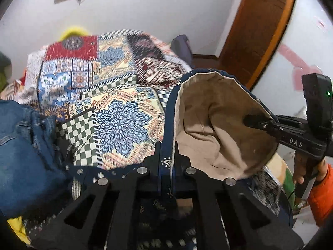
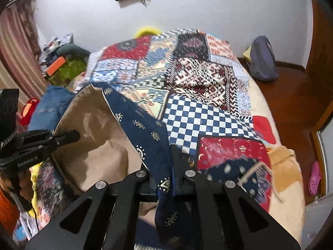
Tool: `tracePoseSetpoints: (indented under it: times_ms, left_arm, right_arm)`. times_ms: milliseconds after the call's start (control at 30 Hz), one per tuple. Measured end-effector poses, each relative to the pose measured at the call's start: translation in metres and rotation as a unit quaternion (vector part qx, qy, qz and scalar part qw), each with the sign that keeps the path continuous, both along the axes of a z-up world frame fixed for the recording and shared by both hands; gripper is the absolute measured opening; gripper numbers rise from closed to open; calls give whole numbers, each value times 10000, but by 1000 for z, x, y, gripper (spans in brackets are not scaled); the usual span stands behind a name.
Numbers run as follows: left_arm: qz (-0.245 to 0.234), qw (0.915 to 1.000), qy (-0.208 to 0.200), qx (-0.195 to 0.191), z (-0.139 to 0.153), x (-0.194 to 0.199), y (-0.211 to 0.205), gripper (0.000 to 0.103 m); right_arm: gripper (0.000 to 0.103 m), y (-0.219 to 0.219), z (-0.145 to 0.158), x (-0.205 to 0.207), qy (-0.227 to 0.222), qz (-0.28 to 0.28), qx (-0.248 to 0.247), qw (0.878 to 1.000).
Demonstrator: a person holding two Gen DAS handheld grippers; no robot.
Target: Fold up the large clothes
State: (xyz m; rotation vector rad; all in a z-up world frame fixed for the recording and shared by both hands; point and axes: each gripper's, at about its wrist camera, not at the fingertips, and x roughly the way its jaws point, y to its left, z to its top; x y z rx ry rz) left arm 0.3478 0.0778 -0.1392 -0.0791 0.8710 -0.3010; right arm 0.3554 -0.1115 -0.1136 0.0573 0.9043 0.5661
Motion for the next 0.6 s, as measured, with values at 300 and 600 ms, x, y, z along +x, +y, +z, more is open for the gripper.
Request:
tracePoseSetpoints:
  times_ms: [300,600]
  left_arm:
    - [-354,9988,302,163,-9,-77,-24,6]
    - [-527,9954,632,494,-31,-129,-31,40]
  right_arm:
    - [7,-13,7,-76,127,397,-169,9990]
    - [25,-26,-17,-120,642,540,-516,9951]
